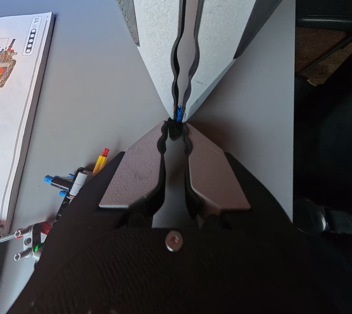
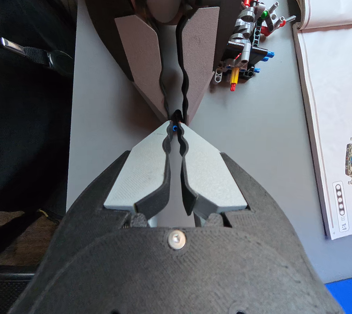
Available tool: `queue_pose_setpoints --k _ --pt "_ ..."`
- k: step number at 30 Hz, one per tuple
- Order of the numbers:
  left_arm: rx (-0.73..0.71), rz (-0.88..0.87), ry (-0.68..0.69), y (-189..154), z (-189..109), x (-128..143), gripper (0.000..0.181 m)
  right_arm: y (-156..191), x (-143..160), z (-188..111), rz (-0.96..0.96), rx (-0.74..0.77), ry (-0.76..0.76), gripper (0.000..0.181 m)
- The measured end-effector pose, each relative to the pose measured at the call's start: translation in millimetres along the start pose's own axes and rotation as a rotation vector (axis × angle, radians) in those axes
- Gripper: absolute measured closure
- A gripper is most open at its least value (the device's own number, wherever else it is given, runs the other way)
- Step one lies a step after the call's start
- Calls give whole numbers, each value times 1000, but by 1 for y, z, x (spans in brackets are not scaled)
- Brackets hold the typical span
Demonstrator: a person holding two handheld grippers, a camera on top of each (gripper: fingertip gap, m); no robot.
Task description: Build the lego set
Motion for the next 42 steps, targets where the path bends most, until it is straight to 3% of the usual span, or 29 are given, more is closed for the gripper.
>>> queue_pose_setpoints --k 8,17,30,42 --pt "-14 -38 6 1 0 0 169 -1 0 0 14 18 -12 180" --pt "-196 7 55 4 0 -1 169 -4 2 -1 2 49 -31 180" --pt "-132 -37 28 4 0 0 168 -6 1 1 8 38 12 180" --pt "-72 -49 8 5 1 0 169 -8 4 0 138 -114 -124 180"
Point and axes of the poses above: each gripper's, where its closed fingertips meet, z out along the fingers, x out of its underside, y = z × x across the jaws, the point moved 1 cm from there along -z, back along the fingers, and after that the axes turned 14 degrees about y, right-handed, at the moved point
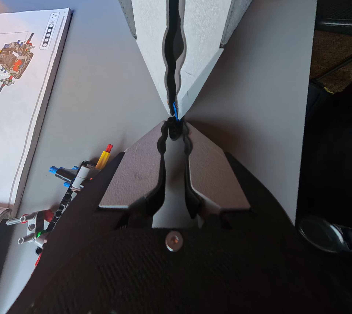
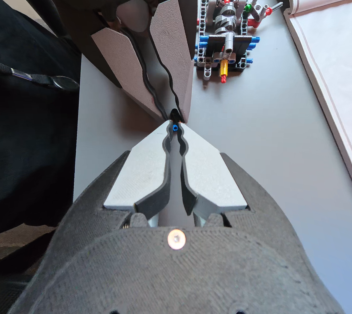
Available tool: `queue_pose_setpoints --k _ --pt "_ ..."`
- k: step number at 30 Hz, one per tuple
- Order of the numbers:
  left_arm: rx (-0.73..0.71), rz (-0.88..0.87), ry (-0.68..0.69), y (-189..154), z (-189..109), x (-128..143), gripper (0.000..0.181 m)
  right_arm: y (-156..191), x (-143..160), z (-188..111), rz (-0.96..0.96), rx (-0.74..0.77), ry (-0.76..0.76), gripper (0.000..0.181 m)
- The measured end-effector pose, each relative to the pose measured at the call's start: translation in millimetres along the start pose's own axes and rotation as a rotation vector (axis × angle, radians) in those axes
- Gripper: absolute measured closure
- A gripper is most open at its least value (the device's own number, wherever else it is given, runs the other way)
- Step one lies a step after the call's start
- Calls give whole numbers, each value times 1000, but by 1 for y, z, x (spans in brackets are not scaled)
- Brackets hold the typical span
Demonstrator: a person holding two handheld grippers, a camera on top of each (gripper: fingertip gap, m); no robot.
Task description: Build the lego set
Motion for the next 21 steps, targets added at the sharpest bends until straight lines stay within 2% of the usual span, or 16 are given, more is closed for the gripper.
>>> queue_pose_setpoints --k 6,15,19,21 --pt "13 5 -2 -1 0 0 169 1 0 0 44 -35 -21 180" --pt "18 3 -3 -1 0 0 169 4 -2 2 -204 245 122 180" --pt "33 -6 -5 -1 0 1 169 7 1 2 -287 341 66 180" --pt "47 -11 -6 -1 0 1 169 7 2 2 -258 319 32 180"
Point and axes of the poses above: each gripper's, where its closed fingertips meet, z out along the fingers, x out of its underside, y = z × x across the jaws, the point moved 1 cm from there along -z, back along the fingers, and after that the axes turned 14 degrees about y, right-handed, at the moved point
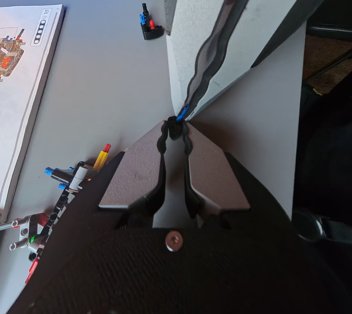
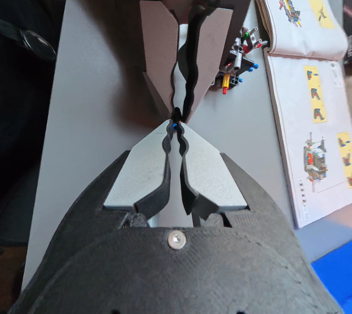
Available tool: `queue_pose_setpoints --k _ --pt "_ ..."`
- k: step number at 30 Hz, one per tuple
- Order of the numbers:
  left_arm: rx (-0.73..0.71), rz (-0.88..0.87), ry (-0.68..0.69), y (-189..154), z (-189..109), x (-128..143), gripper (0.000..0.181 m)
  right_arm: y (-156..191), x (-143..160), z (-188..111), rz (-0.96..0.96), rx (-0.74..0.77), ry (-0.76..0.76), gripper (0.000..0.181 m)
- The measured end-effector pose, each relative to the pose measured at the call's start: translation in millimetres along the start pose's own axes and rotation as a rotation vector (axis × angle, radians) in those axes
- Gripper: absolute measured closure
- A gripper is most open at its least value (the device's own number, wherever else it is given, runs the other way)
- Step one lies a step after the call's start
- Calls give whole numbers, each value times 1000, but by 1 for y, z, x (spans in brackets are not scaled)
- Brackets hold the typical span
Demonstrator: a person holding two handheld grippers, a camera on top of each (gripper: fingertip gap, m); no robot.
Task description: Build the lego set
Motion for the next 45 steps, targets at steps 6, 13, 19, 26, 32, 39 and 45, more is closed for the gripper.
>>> queue_pose_setpoints --k 6,13,19,26,32,39,45 --pt "-1 0 0 0 0 0 169 -1 -1 1 -27 -67 19 180" --pt "7 -5 1 0 0 0 169 -1 -2 3 -69 -212 70 180" --pt "15 8 -2 -3 -1 1 169 1 -1 7 -26 -312 1 180" --pt "20 16 -2 -4 -1 1 169 -4 -9 -9 39 -179 -183 181" --pt "23 13 -3 -4 0 1 169 -3 -7 -13 64 -217 -157 180" --pt "19 16 -3 -4 0 1 169 -1 -6 -9 45 -208 -154 181" --pt "6 0 0 -4 0 0 169 -8 -16 -18 168 -239 -287 172"
Point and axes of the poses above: each gripper's, where its closed fingertips meet, z out along the fingers, x out of its underside, y = z × x across the jaws, the point moved 1 cm from there along -z, back along the fingers, and after that the axes turned 14 degrees about y, right-handed, at the moved point
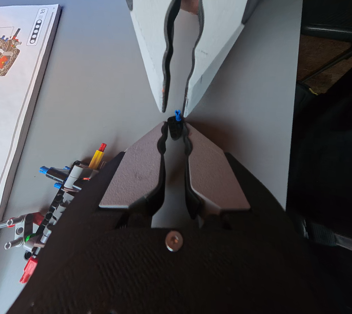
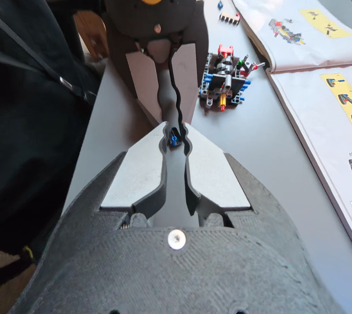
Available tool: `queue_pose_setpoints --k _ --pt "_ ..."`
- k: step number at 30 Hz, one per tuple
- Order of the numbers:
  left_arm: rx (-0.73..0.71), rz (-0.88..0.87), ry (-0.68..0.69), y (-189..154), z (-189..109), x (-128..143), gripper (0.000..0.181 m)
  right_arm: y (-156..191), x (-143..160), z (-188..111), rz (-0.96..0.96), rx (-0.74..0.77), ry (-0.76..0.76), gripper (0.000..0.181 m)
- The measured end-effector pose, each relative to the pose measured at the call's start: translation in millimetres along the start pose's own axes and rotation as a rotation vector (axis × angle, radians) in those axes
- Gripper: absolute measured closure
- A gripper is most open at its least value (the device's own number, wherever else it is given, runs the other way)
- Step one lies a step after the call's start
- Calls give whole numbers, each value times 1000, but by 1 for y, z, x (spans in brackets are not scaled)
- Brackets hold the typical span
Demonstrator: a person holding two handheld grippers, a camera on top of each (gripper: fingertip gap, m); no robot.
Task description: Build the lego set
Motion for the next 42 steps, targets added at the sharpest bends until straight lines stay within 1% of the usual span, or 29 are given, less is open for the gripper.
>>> queue_pose_setpoints --k 2,7,11,13,16,19,21,23,24,25,26,28,30,31,35,42 --pt "9 -19 1 -1 0 0 167 -1 -5 -4 32 -7 -60 172" --pt "37 -65 -13 -5 -3 0 155 -3 -7 -6 63 21 -133 172" --pt "12 -105 -15 -4 -11 6 152 -3 -6 -7 57 49 -145 171" --pt "4 -134 -38 -4 -18 8 151 -3 -5 -8 49 63 -146 172" --pt "-14 -180 -72 -1 -33 12 150 -4 -3 -8 42 78 -146 170" --pt "-71 -231 -122 9 -66 22 149 -5 -2 -11 33 106 -148 170" --pt "-180 -257 -122 29 -97 43 150 -6 -1 -14 33 118 -158 170" --pt "-346 -305 -81 66 -136 80 159 -6 -2 -16 38 116 -173 170" --pt "-398 -319 -78 83 -154 100 166 -6 -3 -17 41 111 -181 170" --pt "-420 -326 -74 98 -167 119 174 -6 -3 -18 41 106 -187 170" --pt "-411 -322 -55 110 -172 138 177 -6 -4 -18 41 102 -190 170" --pt "-376 -307 17 126 -170 170 179 -6 -5 -18 37 101 -194 170" --pt "-308 -245 73 127 -161 188 181 -6 -5 -18 37 106 -191 170" --pt "-299 -218 100 129 -157 194 181 -6 -4 -18 38 109 -188 170" --pt "-289 -184 195 140 -147 212 179 -7 -4 -18 45 110 -192 170" --pt "-247 -160 254 142 -141 226 181 -9 -2 -18 56 107 -188 170"
Point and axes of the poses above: each gripper's, where its closed fingertips meet, z out along the fingers, x out of its underside, y = z × x across the jaws, the point moved 1 cm from there along -z, back along the fingers, and after that the axes turned 14 degrees about y, right-handed, at the moved point
